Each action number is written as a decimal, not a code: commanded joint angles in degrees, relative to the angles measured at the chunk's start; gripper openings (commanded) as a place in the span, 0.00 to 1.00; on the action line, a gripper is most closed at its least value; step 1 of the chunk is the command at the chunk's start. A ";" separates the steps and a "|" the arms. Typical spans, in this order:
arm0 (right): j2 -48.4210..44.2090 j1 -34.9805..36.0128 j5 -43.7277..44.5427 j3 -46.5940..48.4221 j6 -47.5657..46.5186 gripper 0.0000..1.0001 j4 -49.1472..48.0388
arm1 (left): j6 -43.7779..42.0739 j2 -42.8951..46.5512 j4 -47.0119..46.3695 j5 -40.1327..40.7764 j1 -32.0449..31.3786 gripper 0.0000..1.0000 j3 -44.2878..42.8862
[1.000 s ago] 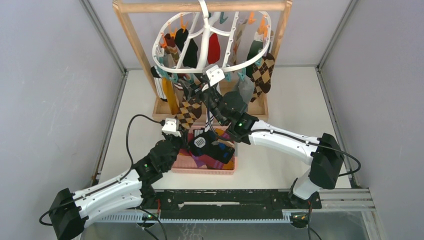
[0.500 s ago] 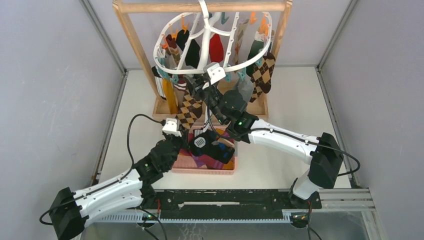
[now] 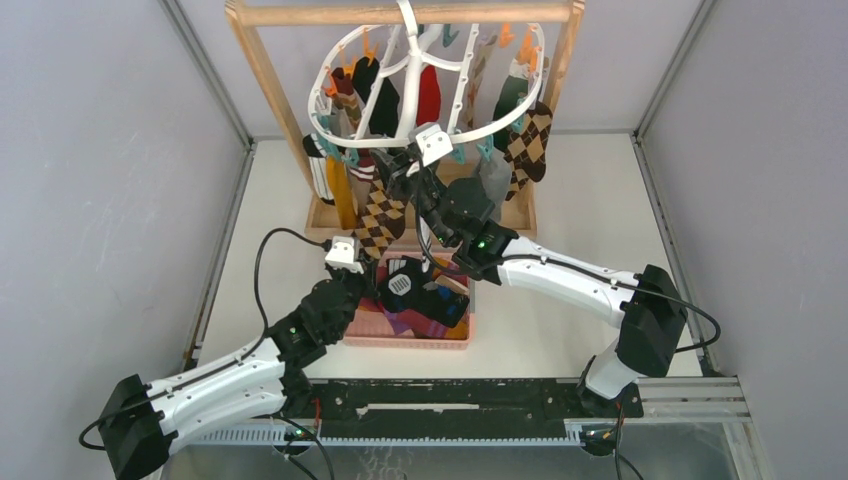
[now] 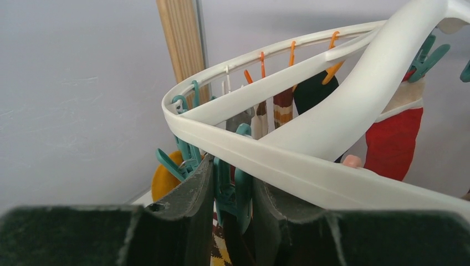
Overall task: Remove the socks clipped to the hanger
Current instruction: Remove the sock from the hanger.
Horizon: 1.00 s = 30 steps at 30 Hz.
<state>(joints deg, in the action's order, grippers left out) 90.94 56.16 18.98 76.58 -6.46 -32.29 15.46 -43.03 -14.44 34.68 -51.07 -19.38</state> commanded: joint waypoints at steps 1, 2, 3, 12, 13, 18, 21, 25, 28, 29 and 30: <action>-1.76 -1.02 0.17 1.66 1.58 0.00 -1.15 | -0.22 0.74 -1.83 -0.70 0.36 0.05 0.86; -2.03 -1.25 -0.23 1.59 1.92 0.00 -0.88 | -0.06 0.81 -1.79 -0.85 0.30 0.05 0.98; -2.31 -1.39 -0.63 1.51 2.24 0.00 -0.44 | 0.15 0.81 -1.78 -1.04 0.34 0.05 1.07; -4.21 -3.62 -5.61 1.25 6.04 0.01 2.42 | 3.33 -3.79 -3.64 -1.35 0.01 0.02 2.60; -4.41 -3.93 -6.35 1.21 6.18 0.01 2.72 | 3.72 -4.18 -3.67 -1.18 0.00 0.02 2.74; -4.88 -6.18 -8.97 1.24 9.75 0.01 4.03 | 5.58 -4.93 -3.56 0.26 -1.90 0.02 3.63; -4.96 -7.66 -10.62 1.26 11.51 0.01 4.81 | 6.34 -7.74 -3.84 0.62 -3.76 0.01 2.98; -5.06 -9.16 -12.11 1.16 13.01 0.01 5.78 | 6.87 -12.76 -3.88 3.71 -8.07 0.01 0.94; -5.31 -10.07 -12.80 0.66 13.82 0.01 5.71 | 7.65 -14.07 -3.80 4.49 -10.50 0.01 0.40; -5.33 -10.37 -12.94 0.53 14.10 0.01 5.78 | 7.81 -13.84 -3.78 4.33 -11.18 0.01 0.34; -5.36 -10.58 -13.23 0.44 14.32 0.01 5.80 | 7.95 -13.54 -3.56 4.76 -12.13 0.01 0.24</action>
<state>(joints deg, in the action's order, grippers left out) 88.82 47.66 6.59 76.55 5.54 -23.24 21.41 -57.23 -15.99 36.84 -60.75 -16.84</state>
